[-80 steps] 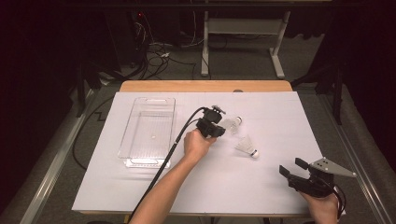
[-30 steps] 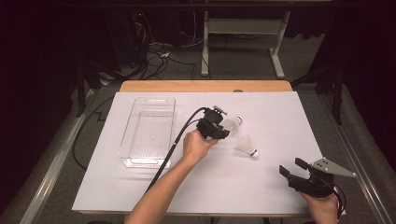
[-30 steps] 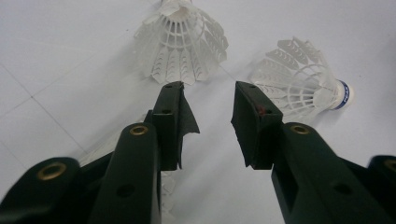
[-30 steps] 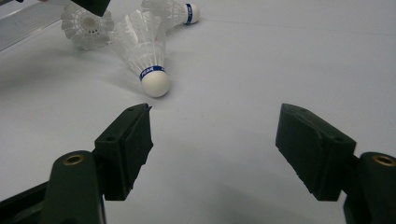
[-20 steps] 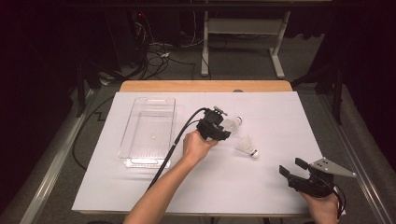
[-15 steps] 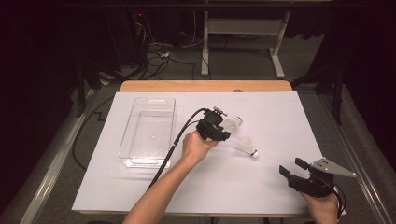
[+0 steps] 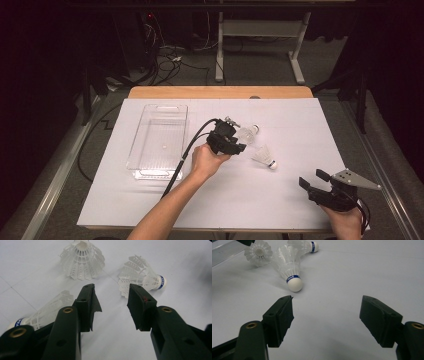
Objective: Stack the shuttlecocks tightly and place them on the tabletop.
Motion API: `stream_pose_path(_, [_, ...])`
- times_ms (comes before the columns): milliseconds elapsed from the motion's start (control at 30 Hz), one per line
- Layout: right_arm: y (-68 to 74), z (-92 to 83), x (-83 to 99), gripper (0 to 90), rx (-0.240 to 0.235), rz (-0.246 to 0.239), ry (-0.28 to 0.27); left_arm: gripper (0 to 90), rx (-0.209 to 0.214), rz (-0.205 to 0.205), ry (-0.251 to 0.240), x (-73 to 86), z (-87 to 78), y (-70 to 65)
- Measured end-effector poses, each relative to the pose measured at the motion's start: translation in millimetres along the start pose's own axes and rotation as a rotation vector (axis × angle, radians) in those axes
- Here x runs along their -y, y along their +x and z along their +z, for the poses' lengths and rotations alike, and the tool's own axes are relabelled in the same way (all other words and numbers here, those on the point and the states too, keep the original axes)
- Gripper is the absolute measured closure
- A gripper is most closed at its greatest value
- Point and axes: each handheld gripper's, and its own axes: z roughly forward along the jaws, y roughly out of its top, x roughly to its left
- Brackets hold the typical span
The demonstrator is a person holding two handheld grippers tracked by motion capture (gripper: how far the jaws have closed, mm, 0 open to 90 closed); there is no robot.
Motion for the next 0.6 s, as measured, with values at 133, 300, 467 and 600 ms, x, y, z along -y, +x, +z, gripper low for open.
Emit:
stream_pose_path(133, [0.3, 0.2, -0.1, 27.3, 0.001, 0.002, 0.000, 57.2, 0.000, 0.010, 0.000, 4.7, -4.9, -1.9])
stream_pose_path(300, [0.1, -0.2, 0.0, 27.3, 0.001, -0.001, 0.000, 56.9, 0.005, 0.013, -0.006, 10.7, -10.2, -4.0])
stream_pose_path(467, [0.4, 0.0, -0.1, 27.4, 0.002, 0.001, 0.000, 56.8, 0.005, 0.025, 0.002, 18.6, -15.2, -5.8])
stream_pose_path(600, [0.5, 0.0, -0.1, 27.3, 0.003, 0.001, 0.000, 56.8, 0.011, 0.019, -0.005, 25.7, -18.4, -5.9])
